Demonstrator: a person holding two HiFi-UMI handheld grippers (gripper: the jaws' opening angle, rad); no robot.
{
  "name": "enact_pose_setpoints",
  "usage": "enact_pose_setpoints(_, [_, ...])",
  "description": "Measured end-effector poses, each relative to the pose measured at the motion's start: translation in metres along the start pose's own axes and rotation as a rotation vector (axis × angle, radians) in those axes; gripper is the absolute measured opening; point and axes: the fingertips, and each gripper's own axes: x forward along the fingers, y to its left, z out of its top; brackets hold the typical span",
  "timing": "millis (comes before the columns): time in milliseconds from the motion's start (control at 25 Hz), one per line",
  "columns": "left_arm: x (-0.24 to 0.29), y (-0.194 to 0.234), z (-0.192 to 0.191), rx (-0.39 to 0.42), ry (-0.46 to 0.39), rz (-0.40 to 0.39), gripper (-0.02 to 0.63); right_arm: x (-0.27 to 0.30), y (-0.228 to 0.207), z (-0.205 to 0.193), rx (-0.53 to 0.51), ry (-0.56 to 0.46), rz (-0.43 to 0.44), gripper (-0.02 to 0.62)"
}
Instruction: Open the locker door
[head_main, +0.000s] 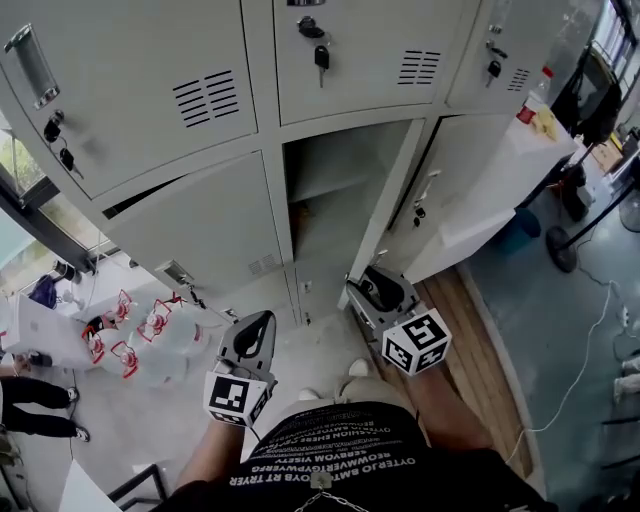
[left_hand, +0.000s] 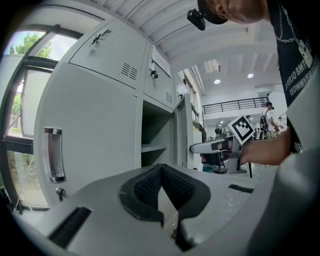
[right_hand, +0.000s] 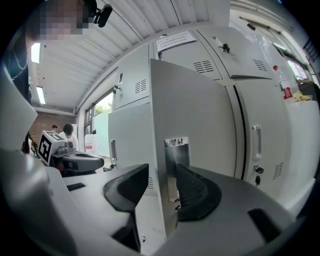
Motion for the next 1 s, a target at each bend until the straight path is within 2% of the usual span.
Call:
enact_pose_setpoints(160, [0.009,-0.012,0.005,0.008,-0.012,-0.041,-0.008,-0.018,-0.009,-0.002,0.000,0.003,-0.031,0.149])
enact_pose_setpoints(400, [0.016,-0.031,0.001,0.009,0.015,-0.064,-0.008,-0.040,-0.022,-0.005,0.002,0.008,-0.041,0.129])
enact_pose_setpoints(640, [0.021,-0.044,0.005,-0.001,0.006,-0.037,-0.008,-0.055,-0.033,-0.008,0.004,0.010,-0.034,0.121])
enact_pose_setpoints(1000, [0.029,-0.092,0.009,-0.002,0.005,-0.015,-0.008,-0.092,-0.062,-0.012,0.006,0.020,-0.012,0.112])
